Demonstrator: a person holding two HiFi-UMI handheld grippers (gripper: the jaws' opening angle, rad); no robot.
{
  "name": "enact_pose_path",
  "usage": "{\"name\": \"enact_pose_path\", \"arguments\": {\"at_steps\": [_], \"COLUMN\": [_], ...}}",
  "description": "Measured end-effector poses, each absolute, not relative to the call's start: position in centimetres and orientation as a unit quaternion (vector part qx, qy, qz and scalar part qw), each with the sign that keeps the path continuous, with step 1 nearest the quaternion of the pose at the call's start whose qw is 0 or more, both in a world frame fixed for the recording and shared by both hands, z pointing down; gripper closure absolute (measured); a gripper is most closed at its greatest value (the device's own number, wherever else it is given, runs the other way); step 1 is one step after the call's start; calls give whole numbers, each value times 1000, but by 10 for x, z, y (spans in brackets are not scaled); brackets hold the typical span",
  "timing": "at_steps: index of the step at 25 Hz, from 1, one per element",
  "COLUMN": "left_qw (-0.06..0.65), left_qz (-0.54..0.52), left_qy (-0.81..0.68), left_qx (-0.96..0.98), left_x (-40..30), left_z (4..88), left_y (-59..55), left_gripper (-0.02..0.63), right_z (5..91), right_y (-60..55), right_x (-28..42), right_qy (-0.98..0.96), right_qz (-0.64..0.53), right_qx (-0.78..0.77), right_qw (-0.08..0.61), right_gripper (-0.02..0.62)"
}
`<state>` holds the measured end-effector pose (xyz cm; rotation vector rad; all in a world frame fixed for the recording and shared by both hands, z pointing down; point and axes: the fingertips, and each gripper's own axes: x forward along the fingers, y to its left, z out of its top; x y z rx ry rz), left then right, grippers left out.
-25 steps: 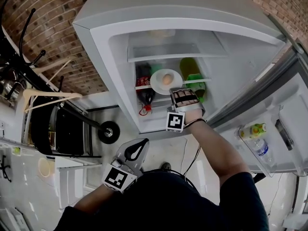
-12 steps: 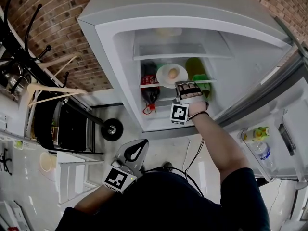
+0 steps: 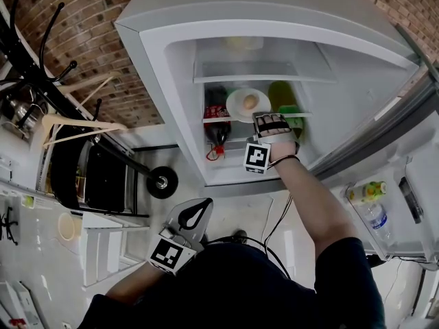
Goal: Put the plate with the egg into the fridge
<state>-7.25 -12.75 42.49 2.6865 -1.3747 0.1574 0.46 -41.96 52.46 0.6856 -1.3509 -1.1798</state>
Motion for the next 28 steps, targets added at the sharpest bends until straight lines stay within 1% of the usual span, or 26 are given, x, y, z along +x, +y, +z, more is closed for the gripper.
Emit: {"name": "enact_pose_path", "arguments": {"at_steps": [5,6,18,21,24,25,26,28], "left_qw": [61,61,59,59,59,56,54,54], "left_qz": [49,49,47,49,49,49,49,48], "left_qy": [-452,-451,-442,-441,-436,-434,-431,-426], "left_qx": [889,889,894,894,896,898,900,902], "left_x": [-70,-69,-67,-69,-68,-67,-65,-63], "left_z": [424,424,422,423,423,422,422,422], "left_y": [-128,-128,-126,-126,-126,-125,-125,-125], "left_gripper": [614,614,614,614,614,614,614,614], "right_z": [517,517,527,524,517,514,513,512], "right_y": [-420,-421,-416,-406,-392,-388,-384,-379], "right_x": [7,8,25,27,26,25,24,22], "right_qy": [-594,-593,-580,-587,-588,-589,-590,-592], "right_qz": [-480,-477,-467,-464,-478,-482,-485,-488], "right_qx": [293,292,287,291,294,294,293,291], "right_qw": [576,579,603,595,583,578,575,571], "right_gripper": [450,439,403,405,468,503,509,543]}}
